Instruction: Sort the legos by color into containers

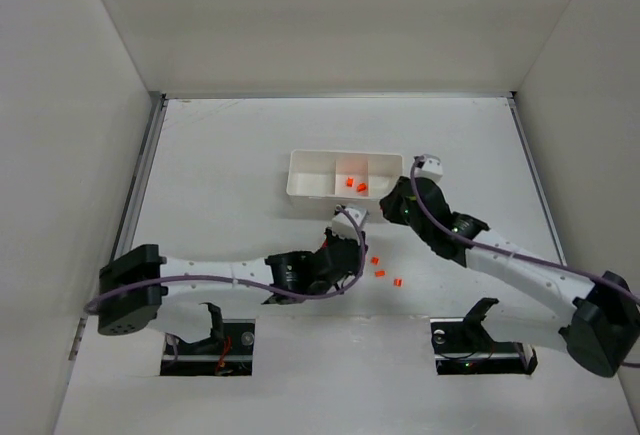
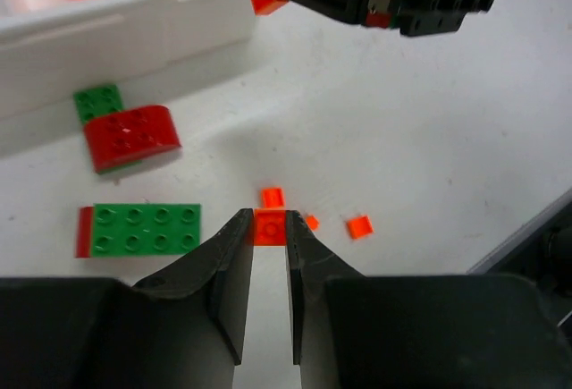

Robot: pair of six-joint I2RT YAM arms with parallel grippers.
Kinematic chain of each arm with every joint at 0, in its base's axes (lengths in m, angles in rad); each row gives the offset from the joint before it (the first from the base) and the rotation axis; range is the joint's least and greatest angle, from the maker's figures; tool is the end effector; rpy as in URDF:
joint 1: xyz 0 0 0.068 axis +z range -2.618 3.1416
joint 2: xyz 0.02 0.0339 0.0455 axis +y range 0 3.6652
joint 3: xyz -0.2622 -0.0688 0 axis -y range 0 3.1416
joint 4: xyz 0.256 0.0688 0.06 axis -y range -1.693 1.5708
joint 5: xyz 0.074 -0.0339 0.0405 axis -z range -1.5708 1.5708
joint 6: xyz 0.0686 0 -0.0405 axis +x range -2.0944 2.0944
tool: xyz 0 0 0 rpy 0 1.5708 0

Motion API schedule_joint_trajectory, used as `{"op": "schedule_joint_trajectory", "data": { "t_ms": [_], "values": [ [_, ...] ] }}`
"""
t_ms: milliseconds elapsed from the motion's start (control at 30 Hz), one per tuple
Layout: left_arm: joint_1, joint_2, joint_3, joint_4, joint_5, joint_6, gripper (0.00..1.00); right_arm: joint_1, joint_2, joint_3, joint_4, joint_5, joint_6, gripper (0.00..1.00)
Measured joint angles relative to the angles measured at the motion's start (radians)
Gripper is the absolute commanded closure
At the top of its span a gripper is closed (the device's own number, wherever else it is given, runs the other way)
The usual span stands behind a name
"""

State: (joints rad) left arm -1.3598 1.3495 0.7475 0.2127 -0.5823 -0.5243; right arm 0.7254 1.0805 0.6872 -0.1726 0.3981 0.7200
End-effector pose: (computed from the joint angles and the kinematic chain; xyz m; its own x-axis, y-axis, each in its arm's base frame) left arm 0.1058 -0.3137 0.2240 -0.4243 -0.0153 -0.9054 0.5749 0.7679 -0.2825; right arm 0.2210 0.1604 0.2285 -0.5434 0.3305 -0.7717 -0.0112 0.9163 0.4003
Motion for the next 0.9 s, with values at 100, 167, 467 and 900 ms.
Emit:
{"op": "schedule_joint_trajectory", "data": {
  "t_ms": [100, 167, 467, 900],
  "values": [
    [0.076, -0.075, -0.029, -0.001, 0.014, -0.001, 0.84, -0.006, 0.137, 0.092, 0.072, -0.041, -0.029, 0.83],
    [0.134, -0.115, -0.046, -0.002, 0.029, -0.004, 0.84, -0.018, 0.218, 0.15, 0.107, -0.066, -0.05, 0.83],
    [0.336, -0.164, -0.055, 0.006, 0.13, -0.004, 0.84, -0.101, 0.524, 0.389, 0.164, -0.122, -0.105, 0.62],
    [0.461, 0.06, 0.062, 0.086, 0.204, 0.029, 0.82, -0.057, 0.168, 0.095, 0.163, -0.026, -0.055, 0.78]
  ]
}}
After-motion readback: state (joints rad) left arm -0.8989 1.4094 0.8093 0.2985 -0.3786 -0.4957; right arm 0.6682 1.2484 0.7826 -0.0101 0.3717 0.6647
